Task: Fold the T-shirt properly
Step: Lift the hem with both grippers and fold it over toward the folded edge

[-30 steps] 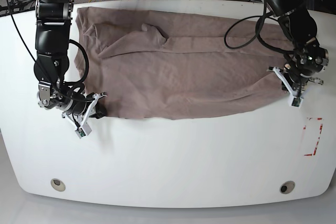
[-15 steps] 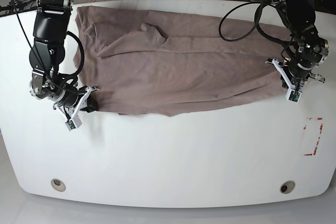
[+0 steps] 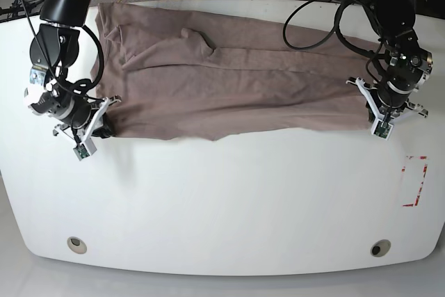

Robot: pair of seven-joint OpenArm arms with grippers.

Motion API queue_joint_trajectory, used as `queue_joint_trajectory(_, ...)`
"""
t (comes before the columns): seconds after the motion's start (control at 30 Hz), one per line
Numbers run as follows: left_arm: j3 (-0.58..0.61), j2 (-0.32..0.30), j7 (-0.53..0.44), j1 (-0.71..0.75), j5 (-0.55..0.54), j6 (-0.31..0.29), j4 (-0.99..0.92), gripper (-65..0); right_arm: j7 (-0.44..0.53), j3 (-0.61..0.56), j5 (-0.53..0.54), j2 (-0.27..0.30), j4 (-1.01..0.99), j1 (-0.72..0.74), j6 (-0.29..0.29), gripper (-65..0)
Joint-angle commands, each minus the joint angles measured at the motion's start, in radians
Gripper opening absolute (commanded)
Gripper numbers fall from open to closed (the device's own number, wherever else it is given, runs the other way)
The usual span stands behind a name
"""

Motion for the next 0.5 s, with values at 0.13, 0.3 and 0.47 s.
queue_joint_trajectory(0.13,-0.007,-0.053,-0.017,0.021,-0.005,0.007,0.018,-65.0,-0.061,0.057,0.006,0.012,0.175,-0.088,0.002,-65.0)
queue_joint_trajectory(0.3,-0.048,-0.061,-0.017,0.023,-0.005,0.007,0.013,-65.0,-0.072,0.123,0.006,-0.029,0.240,-0.170,0.002,-65.0)
queue_joint_trajectory(0.47,-0.076,-0.070,-0.017,0.024,-0.005,0.007,0.012,-65.0,-0.106,0.142,0.006,-0.048,0.295,-0.239,0.002,-65.0)
